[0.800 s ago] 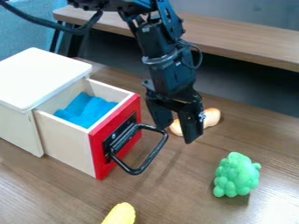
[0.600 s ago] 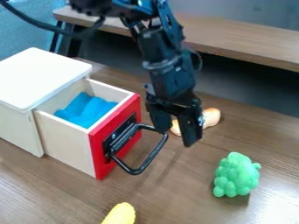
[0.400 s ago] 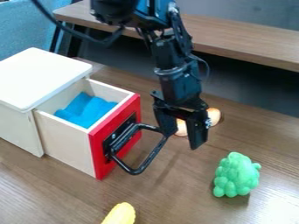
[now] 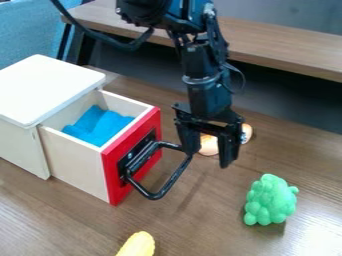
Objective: Retirar la patata del drawer y cerrar el drawer
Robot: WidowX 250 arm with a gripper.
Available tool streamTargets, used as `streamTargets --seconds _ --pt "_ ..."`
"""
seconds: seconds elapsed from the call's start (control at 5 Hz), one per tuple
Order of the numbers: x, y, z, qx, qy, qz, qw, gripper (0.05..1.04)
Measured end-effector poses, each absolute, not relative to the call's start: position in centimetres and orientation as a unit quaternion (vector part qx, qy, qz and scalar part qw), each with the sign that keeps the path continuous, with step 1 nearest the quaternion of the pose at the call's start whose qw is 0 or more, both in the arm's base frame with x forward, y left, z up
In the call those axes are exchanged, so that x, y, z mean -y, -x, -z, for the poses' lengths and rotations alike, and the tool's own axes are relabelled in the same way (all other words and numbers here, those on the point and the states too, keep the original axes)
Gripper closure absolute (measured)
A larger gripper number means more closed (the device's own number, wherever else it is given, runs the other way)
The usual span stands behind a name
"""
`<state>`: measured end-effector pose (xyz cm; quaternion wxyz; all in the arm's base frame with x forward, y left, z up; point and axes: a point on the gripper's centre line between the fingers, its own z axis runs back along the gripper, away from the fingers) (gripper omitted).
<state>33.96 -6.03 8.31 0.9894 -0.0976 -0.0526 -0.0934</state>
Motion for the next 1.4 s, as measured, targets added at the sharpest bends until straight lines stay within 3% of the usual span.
streamTargets --seconds 0.6,1.0,1.4 --pt "5.7 -32.4 -10.2 0.051 0.089 0.052 0.993 0.084" --pt "1.2 -32.5 -9.0 0.043 0.048 -0.021 0.998 0.084" --pt "-0.5 -32.4 -8.5 0.044 0.013 -0.041 0.998 0.085"
